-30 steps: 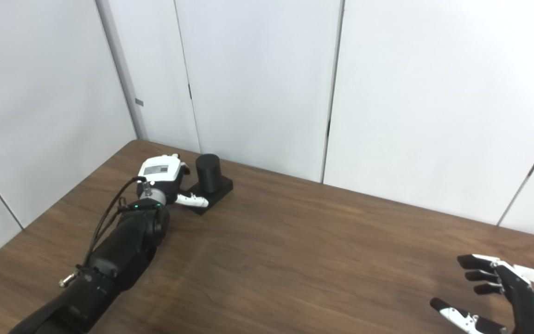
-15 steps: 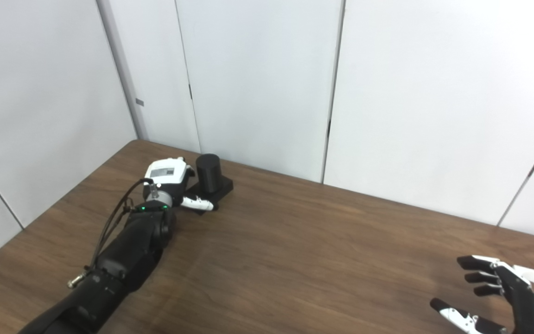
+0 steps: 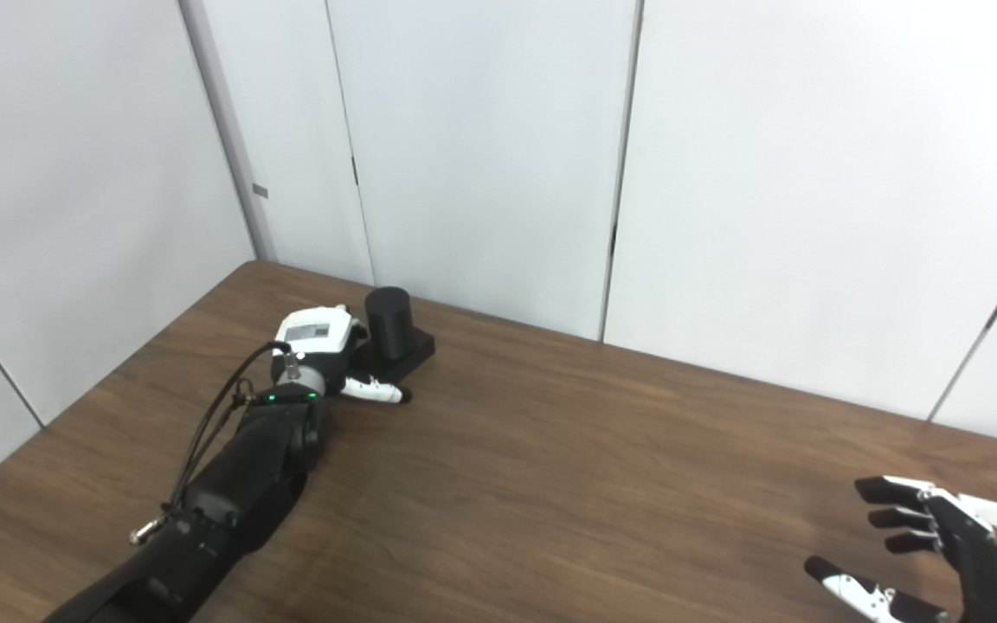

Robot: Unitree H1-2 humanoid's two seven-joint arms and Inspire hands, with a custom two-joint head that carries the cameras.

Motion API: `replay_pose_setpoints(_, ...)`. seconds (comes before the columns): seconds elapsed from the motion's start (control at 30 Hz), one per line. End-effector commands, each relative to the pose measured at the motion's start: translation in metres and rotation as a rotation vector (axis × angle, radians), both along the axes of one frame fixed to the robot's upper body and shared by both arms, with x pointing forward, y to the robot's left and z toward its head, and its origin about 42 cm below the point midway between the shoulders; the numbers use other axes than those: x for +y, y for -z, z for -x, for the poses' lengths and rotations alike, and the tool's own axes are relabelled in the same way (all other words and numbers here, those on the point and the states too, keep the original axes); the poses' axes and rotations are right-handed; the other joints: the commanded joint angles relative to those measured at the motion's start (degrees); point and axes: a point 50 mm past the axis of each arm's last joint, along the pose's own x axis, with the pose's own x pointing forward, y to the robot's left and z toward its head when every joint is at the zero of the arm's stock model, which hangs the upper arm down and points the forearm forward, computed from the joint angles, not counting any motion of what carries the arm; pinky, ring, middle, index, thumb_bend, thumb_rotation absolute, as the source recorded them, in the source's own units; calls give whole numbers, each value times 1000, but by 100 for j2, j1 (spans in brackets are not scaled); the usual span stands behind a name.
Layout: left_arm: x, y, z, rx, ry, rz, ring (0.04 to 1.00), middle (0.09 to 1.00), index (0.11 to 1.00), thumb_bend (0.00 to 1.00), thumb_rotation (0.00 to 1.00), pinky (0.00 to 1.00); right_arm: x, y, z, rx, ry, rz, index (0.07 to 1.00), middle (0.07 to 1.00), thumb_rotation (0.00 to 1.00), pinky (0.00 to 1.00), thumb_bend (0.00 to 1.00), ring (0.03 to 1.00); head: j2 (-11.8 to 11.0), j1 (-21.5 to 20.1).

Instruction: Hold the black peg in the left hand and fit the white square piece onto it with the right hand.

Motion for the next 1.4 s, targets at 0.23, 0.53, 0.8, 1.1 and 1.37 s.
replay_pose_setpoints(0.23, 7, -2, -2, 3, -18, -43, 997, 1000, 813, 1000, 618, 869, -6, -17, -1, -70, -9, 4, 629, 668, 0, 529, 590, 616, 71, 28)
replay_pose_setpoints(0.53, 16, 7, 4, 24, -43, 1, 946, 899, 684, 875, 519, 828, -8, -17, 0, -68, -9, 11, 621, 668, 0, 526, 581, 614, 106, 39)
replay_pose_setpoints(0.8, 13, 8, 7, 57, 41, 96, 832, 784, 507, 601, 160, 686, -7, -14, -3, -61, -11, 14, 615, 670, 0, 534, 576, 613, 132, 31)
replay_pose_setpoints(1.1, -26, -6, 6, -3, 219, 141, 798, 785, 485, 520, 62, 674, -5, -12, -5, -61, -28, 15, 502, 661, 99, 501, 507, 603, 168, 9)
replay_pose_setpoints(1.37, -48, -7, 8, 5, 368, 186, 804, 787, 487, 522, 60, 650, -1, -12, -5, -44, -45, -40, 490, 687, 112, 502, 498, 613, 217, -227)
